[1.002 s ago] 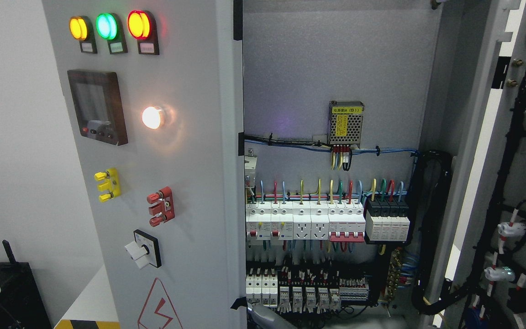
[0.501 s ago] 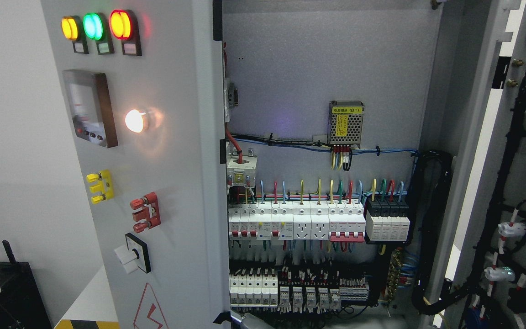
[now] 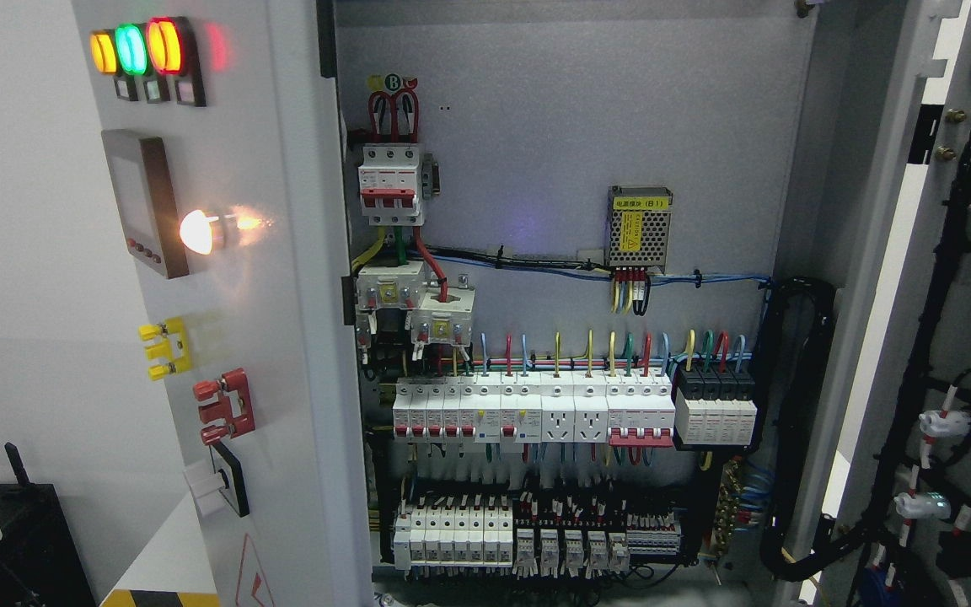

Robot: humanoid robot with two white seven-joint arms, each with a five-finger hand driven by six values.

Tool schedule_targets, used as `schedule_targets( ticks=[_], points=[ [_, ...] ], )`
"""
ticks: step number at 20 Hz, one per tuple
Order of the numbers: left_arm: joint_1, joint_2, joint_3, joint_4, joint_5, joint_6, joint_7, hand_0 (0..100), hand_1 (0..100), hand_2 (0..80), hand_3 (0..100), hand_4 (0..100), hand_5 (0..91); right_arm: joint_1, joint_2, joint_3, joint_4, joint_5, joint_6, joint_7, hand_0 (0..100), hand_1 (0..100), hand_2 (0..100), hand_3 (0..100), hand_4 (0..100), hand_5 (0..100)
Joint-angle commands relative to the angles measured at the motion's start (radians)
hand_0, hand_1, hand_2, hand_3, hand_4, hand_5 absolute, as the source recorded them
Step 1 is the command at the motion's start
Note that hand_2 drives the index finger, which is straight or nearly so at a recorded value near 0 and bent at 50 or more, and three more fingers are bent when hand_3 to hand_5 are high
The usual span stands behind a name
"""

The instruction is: Open door with both hands

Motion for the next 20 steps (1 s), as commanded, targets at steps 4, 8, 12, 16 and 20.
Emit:
schedule_targets(
  ticks=[4, 8, 12, 16, 20],
  points=[
    [0.028, 0.0, -0.003, 0.0, 0.0, 0.0, 0.0, 0, 0, 0.0, 0, 0, 0.0, -0.006, 0.014, 0.091, -0.02, 0.001, 0.021, -0.014, 38, 0, 0, 0, 0, 0],
    [0.028, 0.0, -0.003, 0.0, 0.0, 0.0, 0.0, 0, 0, 0.0, 0, 0, 0.0, -0.008, 0.018, 0.123, -0.026, 0.002, 0.02, -0.016, 38, 0, 0, 0, 0, 0],
    [0.028, 0.0, -0.003, 0.0, 0.0, 0.0, 0.0, 0, 0, 0.0, 0, 0, 0.0, -0.018, 0.02, 0.141, -0.027, 0.002, 0.02, -0.016, 38, 0, 0, 0, 0, 0],
    [0.028, 0.0, -0.003, 0.0, 0.0, 0.0, 0.0, 0, 0, 0.0, 0, 0, 0.0, -0.031, 0.029, 0.146, -0.026, 0.004, 0.021, -0.024, 38, 0, 0, 0, 0, 0],
    [0.028, 0.0, -0.003, 0.0, 0.0, 0.0, 0.0, 0, 0, 0.0, 0, 0, 0.0, -0.049, 0.052, 0.167, -0.023, 0.005, 0.027, -0.036, 38, 0, 0, 0, 0, 0]
  ],
)
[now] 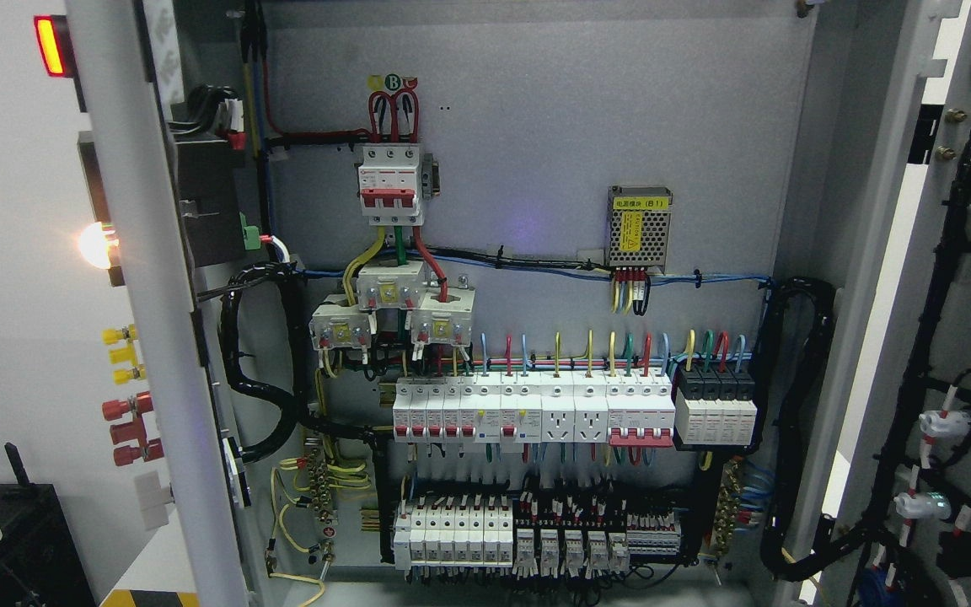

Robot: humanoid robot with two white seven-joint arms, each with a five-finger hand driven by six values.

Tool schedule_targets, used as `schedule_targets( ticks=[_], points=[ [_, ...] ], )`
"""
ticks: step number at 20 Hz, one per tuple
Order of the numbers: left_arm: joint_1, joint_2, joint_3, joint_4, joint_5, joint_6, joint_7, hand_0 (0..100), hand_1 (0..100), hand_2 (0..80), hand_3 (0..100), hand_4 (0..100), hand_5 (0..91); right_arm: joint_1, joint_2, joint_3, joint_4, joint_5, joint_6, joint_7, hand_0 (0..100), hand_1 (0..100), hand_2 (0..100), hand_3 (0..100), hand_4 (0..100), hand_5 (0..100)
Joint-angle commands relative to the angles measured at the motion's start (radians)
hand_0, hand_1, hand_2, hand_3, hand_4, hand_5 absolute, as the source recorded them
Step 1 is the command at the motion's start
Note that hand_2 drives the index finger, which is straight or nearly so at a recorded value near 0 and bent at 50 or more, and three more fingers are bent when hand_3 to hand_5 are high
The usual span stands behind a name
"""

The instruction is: Open door with both hands

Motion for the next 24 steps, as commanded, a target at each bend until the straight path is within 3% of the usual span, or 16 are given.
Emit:
schedule_targets(
  ticks=[1, 13, 24],
  points=[
    [0.028, 0.0, -0.003, 0.0, 0.0, 0.0, 0.0, 0, 0, 0.0, 0, 0, 0.0, -0.021, 0.035, 0.057, -0.002, 0.002, 0.015, -0.007, 38, 0, 0, 0, 0, 0],
    [0.028, 0.0, -0.003, 0.0, 0.0, 0.0, 0.0, 0, 0, 0.0, 0, 0, 0.0, -0.047, 0.078, 0.073, 0.013, 0.009, 0.078, -0.008, 38, 0, 0, 0, 0, 0],
    [0.028, 0.0, -0.003, 0.0, 0.0, 0.0, 0.0, 0, 0, 0.0, 0, 0, 0.0, -0.101, 0.143, 0.083, 0.054, 0.011, 0.102, -0.019, 38, 0, 0, 0, 0, 0]
  ],
)
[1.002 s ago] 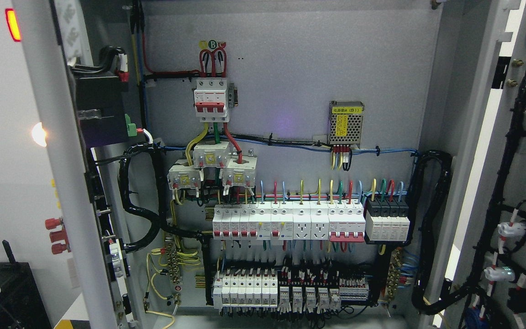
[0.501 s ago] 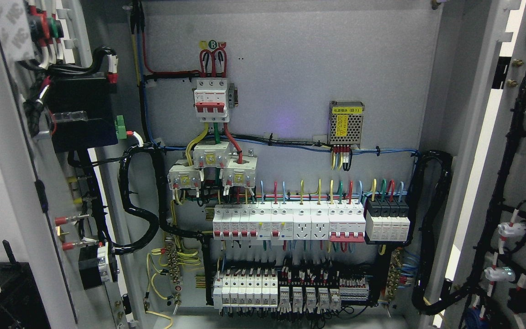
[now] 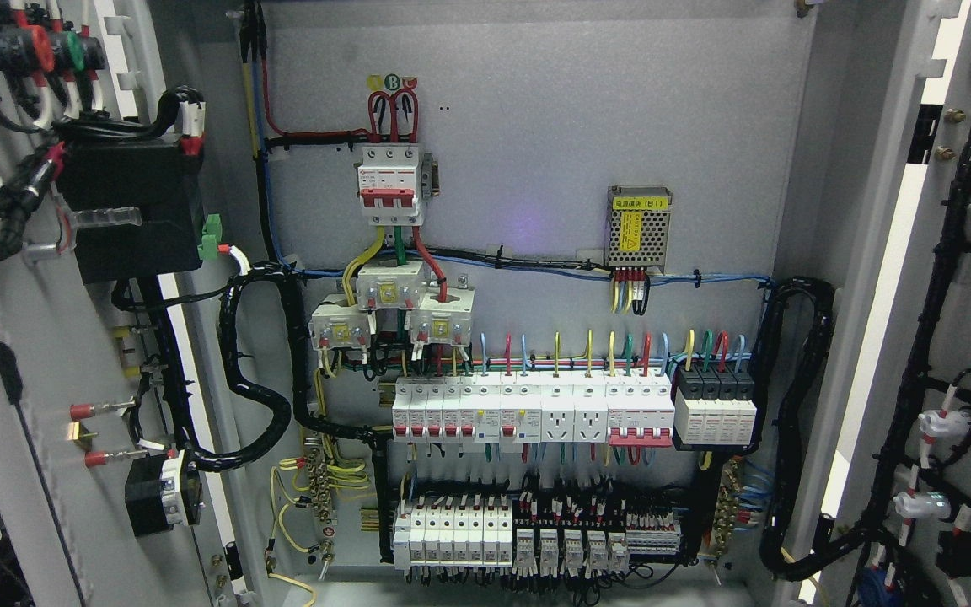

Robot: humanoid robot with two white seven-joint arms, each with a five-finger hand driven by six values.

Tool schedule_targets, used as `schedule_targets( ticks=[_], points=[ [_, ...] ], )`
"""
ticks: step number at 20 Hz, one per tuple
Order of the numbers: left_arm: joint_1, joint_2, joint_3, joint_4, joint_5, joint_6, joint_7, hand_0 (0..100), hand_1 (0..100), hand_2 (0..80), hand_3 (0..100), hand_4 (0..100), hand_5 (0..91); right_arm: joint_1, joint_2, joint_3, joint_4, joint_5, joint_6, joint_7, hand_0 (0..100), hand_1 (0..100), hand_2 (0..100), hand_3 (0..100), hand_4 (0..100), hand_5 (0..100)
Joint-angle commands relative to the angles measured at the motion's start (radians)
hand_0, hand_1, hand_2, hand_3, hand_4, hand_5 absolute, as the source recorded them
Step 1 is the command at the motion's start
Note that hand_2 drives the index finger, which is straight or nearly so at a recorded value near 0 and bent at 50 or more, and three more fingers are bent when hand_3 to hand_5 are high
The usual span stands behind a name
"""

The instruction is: Open door with both hands

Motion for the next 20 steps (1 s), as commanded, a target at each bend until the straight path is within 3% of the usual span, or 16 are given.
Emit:
schedule_targets(
  ticks=[1, 13, 20],
  points=[
    [0.028, 0.0, -0.003, 0.0, 0.0, 0.0, 0.0, 0, 0, 0.0, 0, 0, 0.0, -0.032, 0.06, 0.021, 0.028, 0.001, 0.027, -0.005, 38, 0, 0, 0, 0, 0],
    [0.028, 0.0, -0.003, 0.0, 0.0, 0.0, 0.0, 0, 0, 0.0, 0, 0, 0.0, -0.035, 0.063, 0.052, 0.03, 0.02, 0.03, -0.006, 38, 0, 0, 0, 0, 0],
    [0.028, 0.0, -0.003, 0.0, 0.0, 0.0, 0.0, 0, 0, 0.0, 0, 0, 0.0, -0.035, 0.095, 0.069, 0.044, 0.052, 0.038, -0.006, 38, 0, 0, 0, 0, 0]
  ],
)
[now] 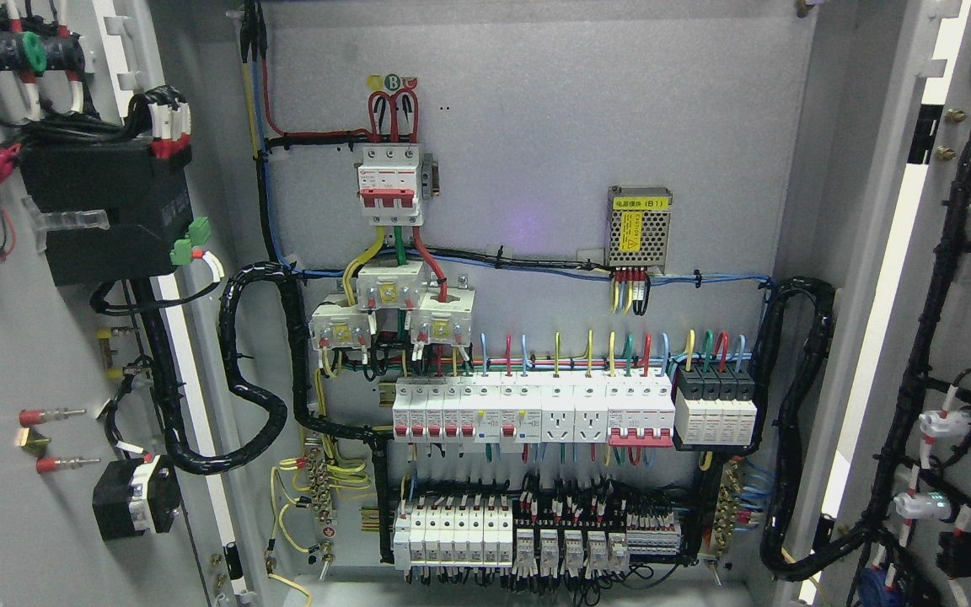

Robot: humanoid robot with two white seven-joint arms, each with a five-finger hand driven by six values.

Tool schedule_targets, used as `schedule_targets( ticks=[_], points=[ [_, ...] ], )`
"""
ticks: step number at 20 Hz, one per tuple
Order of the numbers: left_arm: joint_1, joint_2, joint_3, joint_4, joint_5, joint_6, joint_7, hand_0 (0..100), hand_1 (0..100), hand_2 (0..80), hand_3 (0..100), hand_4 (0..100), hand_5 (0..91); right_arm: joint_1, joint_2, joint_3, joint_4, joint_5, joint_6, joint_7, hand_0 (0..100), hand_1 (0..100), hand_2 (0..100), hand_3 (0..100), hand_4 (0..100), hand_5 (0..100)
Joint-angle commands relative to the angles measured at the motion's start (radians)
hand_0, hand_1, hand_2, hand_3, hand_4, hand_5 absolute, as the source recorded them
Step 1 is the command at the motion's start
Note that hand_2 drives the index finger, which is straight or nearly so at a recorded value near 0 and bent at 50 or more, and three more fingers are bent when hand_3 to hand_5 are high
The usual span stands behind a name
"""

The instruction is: Open door with both hands

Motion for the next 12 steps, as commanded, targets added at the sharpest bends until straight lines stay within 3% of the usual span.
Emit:
schedule_targets(
  ticks=[1, 12],
  points=[
    [0.028, 0.0, -0.003, 0.0, 0.0, 0.0, 0.0, 0, 0, 0.0, 0, 0, 0.0, -0.003, 0.038, 0.029, 0.025, 0.026, 0.005, 0.0, 38, 0, 0, 0, 0, 0],
    [0.028, 0.0, -0.003, 0.0, 0.0, 0.0, 0.0, 0, 0, 0.0, 0, 0, 0.0, -0.026, 0.046, 0.024, 0.056, 0.036, 0.004, -0.002, 38, 0, 0, 0, 0, 0]
  ],
)
